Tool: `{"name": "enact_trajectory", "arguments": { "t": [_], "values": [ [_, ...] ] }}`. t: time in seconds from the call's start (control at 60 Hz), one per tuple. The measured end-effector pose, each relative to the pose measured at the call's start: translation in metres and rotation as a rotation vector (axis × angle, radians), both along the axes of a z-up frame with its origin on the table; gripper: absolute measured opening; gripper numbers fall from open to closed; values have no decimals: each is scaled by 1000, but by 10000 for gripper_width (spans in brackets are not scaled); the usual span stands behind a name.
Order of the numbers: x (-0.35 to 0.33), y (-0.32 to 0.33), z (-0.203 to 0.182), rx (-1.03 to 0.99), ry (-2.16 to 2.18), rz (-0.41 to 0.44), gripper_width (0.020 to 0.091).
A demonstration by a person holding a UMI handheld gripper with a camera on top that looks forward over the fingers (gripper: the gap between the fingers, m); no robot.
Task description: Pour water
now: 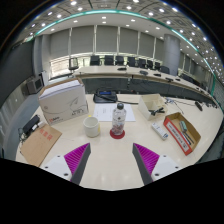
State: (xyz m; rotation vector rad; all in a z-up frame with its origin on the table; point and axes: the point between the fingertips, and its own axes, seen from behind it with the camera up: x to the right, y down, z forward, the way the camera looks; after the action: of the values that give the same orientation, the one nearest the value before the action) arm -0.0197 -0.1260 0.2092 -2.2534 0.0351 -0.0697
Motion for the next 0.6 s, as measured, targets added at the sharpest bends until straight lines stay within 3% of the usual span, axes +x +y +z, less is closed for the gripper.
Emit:
{"name": "enact_trajectory", "arguments": {
  "t": [0.3,0.6],
  "values": [
    [-30,-70,13,-5,-13,-17,862],
    [-34,-82,22,12,-64,-9,861]
  ]
}}
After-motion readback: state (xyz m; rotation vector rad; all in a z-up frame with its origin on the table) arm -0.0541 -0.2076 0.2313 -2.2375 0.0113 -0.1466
